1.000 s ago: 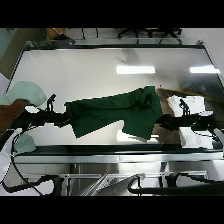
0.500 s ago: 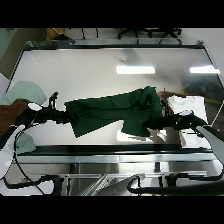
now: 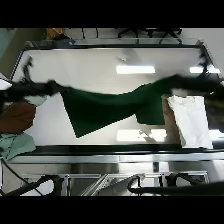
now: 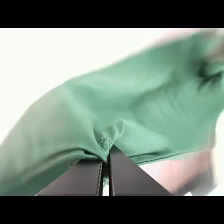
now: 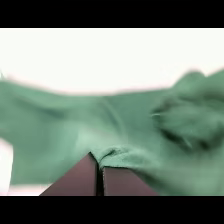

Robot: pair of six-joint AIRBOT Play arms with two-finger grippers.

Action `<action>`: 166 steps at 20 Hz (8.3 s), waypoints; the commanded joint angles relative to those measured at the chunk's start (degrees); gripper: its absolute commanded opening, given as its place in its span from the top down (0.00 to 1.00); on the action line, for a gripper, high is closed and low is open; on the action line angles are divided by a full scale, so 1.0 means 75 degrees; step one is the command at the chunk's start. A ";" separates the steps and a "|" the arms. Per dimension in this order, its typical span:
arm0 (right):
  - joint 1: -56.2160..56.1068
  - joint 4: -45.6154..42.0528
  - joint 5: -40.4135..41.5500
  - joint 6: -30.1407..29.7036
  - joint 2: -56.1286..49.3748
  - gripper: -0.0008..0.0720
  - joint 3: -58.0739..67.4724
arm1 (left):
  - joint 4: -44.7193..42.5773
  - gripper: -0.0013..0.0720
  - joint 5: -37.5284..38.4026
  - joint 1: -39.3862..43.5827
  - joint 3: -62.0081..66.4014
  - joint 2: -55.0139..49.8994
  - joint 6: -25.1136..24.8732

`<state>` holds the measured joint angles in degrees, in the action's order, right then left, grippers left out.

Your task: Fold the shirts.

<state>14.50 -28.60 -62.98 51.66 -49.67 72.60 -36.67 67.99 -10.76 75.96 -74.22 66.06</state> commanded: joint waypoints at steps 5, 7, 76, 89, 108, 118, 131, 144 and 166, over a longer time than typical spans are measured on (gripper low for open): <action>0.0868 -0.0431 0.1113 -0.0119 0.1279 0.97 0.5254 | 0.0772 0.96 0.0038 -0.1708 0.5144 0.2256 0.0195; 0.0883 -0.0816 0.1405 -0.0125 0.1367 0.97 0.5898 | 0.0624 0.96 -0.0015 -0.2486 0.5855 0.2687 0.0192; 0.0481 -0.2565 -0.0306 0.1880 -0.0828 0.46 -0.4593 | -0.2498 0.37 0.0140 -0.0982 -0.1792 -0.2850 0.0114; -0.0353 -0.1145 -0.0201 0.1037 -0.1929 0.47 -0.4689 | -0.2570 0.96 0.0452 -0.0848 -0.1521 -0.2853 0.0108; -0.0627 -0.2786 -0.1271 0.2535 0.1139 0.96 -0.6184 | -0.4176 0.96 0.1772 -0.1751 -0.2436 -0.2285 0.0944; -0.0627 -0.1064 0.0254 0.0175 -0.0338 0.97 -0.2658 | -0.3713 0.96 0.1335 -0.0522 -0.0399 -0.1766 0.1169; -0.1119 -0.0297 0.1568 -0.1017 -0.4969 0.86 0.0682 | -0.3675 0.96 0.1198 -0.0172 0.3389 -0.5251 0.2122; -0.0667 -0.1848 0.0839 -0.0399 -0.4905 0.09 0.0720 | -0.3284 0.03 0.2407 -0.0291 0.5514 -0.5403 0.2209; 0.0781 -0.0810 -0.2594 -0.0099 -0.2841 0.97 0.2532 | -0.2623 0.96 -0.0586 0.5450 0.5225 -0.6843 0.2815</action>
<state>16.12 -35.05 -74.56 48.36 -75.50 87.11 -54.24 71.35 21.54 115.13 -122.52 84.20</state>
